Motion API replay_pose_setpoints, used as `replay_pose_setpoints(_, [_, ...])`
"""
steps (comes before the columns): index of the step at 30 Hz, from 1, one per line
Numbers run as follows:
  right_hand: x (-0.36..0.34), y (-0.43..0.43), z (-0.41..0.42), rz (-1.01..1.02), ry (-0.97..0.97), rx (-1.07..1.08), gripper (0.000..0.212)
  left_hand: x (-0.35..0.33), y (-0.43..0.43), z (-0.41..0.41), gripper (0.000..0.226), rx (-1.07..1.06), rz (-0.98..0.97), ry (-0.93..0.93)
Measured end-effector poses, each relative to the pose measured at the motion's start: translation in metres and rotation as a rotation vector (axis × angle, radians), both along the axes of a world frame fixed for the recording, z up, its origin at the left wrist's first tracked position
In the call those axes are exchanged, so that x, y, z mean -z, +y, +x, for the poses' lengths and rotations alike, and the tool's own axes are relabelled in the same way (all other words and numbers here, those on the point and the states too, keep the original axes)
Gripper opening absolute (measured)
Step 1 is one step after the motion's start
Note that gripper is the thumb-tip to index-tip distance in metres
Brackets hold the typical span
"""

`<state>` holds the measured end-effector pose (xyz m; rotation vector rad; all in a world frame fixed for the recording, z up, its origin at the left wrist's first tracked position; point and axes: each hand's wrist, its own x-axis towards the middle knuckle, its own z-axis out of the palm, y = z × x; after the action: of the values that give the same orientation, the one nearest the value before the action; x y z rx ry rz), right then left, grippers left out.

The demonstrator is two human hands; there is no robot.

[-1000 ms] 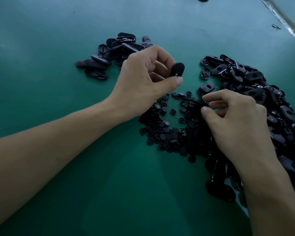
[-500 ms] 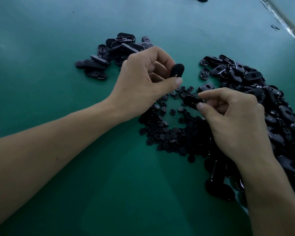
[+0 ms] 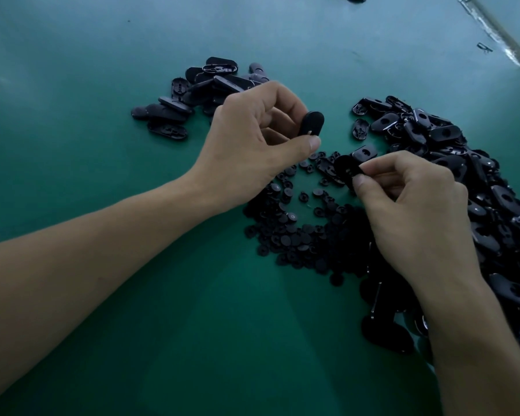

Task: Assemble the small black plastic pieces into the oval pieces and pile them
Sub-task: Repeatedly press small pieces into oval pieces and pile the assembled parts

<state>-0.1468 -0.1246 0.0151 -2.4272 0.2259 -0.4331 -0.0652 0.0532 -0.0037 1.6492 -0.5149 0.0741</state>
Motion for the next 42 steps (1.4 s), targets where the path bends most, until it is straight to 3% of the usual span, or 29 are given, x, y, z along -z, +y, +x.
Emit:
replay_pose_setpoints(23, [-0.0007, 0.0022, 0.0001, 0.008, -0.106, -0.043, 0.022, -0.0016, 0.0003, -0.0010, 0.032, 0.021, 0.009, 0.026])
replay_pose_setpoints(38, [-0.0021, 0.0013, -0.0009, -0.006, -0.072, -0.061, 0.020, 0.0006, 0.0006, 0.0002, 0.030, 0.019, 0.025, 0.023])
replay_pose_setpoints(42, [-0.0005, 0.0008, -0.0005, 0.000, 0.015, -0.053, 0.015, 0.0007, 0.0007, 0.0000, 0.030, 0.023, 0.027, 0.020])
